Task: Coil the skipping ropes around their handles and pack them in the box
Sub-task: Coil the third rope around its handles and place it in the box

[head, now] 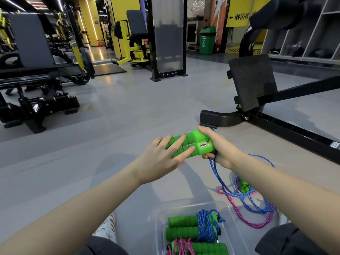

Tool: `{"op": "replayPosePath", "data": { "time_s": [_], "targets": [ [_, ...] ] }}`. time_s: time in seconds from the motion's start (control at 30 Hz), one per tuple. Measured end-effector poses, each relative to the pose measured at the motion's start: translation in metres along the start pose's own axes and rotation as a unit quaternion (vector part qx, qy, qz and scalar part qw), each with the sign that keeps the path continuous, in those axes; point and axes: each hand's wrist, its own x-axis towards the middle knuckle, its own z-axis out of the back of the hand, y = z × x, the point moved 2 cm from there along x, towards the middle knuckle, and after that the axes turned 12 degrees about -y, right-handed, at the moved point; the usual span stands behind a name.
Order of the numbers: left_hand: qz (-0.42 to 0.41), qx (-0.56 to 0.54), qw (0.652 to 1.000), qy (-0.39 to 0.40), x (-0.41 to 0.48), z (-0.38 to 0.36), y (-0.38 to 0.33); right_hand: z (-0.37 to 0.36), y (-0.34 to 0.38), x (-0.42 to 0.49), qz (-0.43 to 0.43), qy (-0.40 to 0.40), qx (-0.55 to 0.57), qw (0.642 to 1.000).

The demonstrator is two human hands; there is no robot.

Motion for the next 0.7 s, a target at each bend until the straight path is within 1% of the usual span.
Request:
{"op": "replayPosePath", "data": {
  "time_s": [0.07, 0.2, 0.37, 0.5, 0.57, 0.7],
  "targets": [
    [-0.001, 0.006, 1.000, -0.010, -0.001, 0.000, -0.001, 0.000, 0.000, 0.000, 0.002, -0.004, 0.002, 1.000],
    [-0.003, 0.000, 1.000, -0.007, -0.004, -0.001, -0.006, 0.001, -0.003, 0.000, -0.007, -0.012, 0.000, 1.000],
    [-0.008, -0.017, 0.999, 0.026, -0.003, 0.002, -0.016, 0.003, -0.005, 0.001, 0.003, -0.020, -0.003, 1.000],
    [0.019, -0.030, 0.999, 0.018, -0.001, 0.003, -0.013, 0.005, -0.005, 0.002, -0.007, 0.001, 0.001, 1.000],
    [0.016, -0.028, 0.999, 0.013, 0.000, 0.003, -0.009, 0.005, -0.004, 0.001, -0.018, 0.013, 0.001, 1.000],
    [0.011, -0.023, 0.999, 0.023, 0.002, 0.002, -0.006, 0.004, -0.002, 0.000, -0.014, 0.011, 0.002, 1.000]
  ]
}}
